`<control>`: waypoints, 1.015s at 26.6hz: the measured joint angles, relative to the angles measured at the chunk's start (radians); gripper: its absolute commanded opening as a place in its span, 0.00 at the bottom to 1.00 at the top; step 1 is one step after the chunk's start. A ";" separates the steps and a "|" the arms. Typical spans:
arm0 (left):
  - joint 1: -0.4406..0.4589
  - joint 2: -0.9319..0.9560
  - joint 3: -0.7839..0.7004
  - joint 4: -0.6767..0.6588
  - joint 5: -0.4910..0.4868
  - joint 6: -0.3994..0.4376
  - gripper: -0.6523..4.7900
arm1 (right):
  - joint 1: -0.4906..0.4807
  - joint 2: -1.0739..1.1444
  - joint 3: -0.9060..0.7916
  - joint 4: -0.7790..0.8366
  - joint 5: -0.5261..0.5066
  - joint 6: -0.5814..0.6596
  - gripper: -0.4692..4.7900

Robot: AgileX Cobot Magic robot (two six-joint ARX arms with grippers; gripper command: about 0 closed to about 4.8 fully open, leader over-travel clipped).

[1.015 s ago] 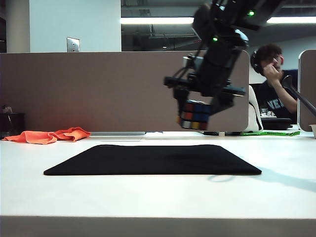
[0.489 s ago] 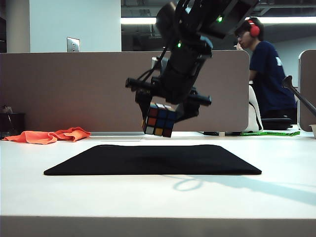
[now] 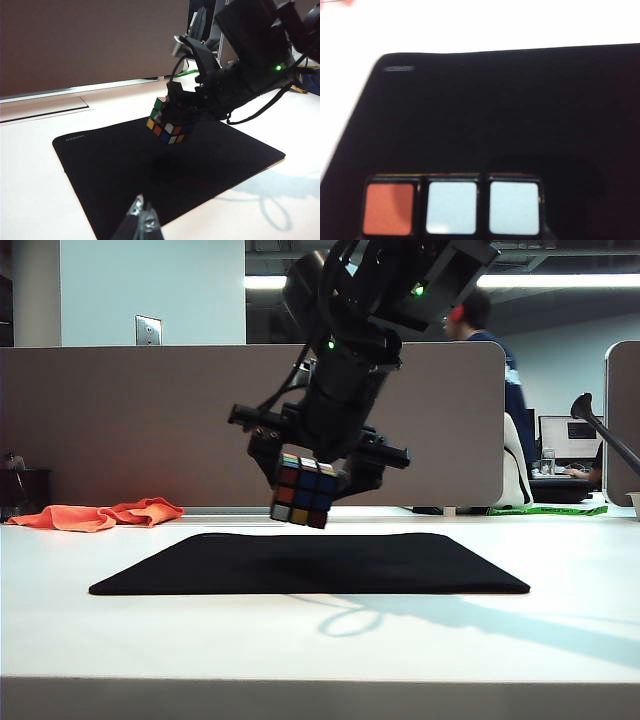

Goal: Pick up the cube on the right side of the mouse pad, then place it in the center of the mouse pad.

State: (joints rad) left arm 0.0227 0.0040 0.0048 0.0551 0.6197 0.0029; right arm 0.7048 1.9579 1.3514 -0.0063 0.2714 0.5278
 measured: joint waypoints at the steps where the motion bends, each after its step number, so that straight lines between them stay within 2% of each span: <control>1: 0.000 0.000 0.000 0.000 0.000 0.000 0.11 | 0.000 0.002 0.000 -0.007 0.010 0.000 0.69; 6: 0.000 0.000 0.000 0.001 0.000 0.000 0.11 | -0.004 0.011 0.000 -0.005 0.043 0.002 0.69; 27: 0.000 0.000 0.000 0.001 0.000 0.000 0.11 | -0.018 0.049 0.001 0.003 0.039 0.002 0.69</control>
State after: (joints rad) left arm 0.0227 0.0040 0.0048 0.0563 0.6197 0.0029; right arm 0.6872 2.0071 1.3521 -0.0032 0.3107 0.5297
